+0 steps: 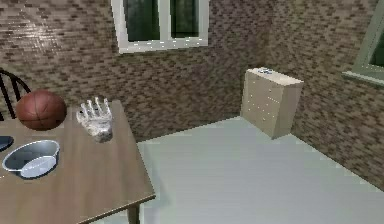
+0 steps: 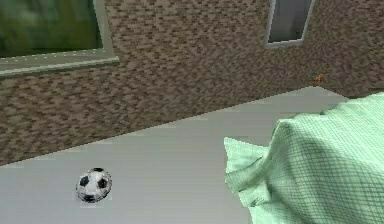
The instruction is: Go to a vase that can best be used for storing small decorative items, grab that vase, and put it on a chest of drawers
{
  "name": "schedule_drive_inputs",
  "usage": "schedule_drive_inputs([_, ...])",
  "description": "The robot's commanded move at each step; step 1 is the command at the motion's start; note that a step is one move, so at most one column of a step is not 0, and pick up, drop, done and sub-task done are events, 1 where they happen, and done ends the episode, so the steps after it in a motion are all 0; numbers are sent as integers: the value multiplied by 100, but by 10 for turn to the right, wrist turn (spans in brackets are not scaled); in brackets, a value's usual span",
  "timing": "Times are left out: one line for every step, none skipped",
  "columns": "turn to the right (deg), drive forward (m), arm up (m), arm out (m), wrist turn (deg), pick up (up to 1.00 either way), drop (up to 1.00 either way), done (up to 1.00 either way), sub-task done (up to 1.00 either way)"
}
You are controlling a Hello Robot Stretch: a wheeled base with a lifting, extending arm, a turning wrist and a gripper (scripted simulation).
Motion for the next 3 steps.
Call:
schedule_drive_inputs([60,0,0,0,0,0,0,0,0])
schedule_drive_inputs([0,60,0,0,0,0,0,0,0])
schedule_drive_inputs([-300,0,0,0,0,0,0,0,0])
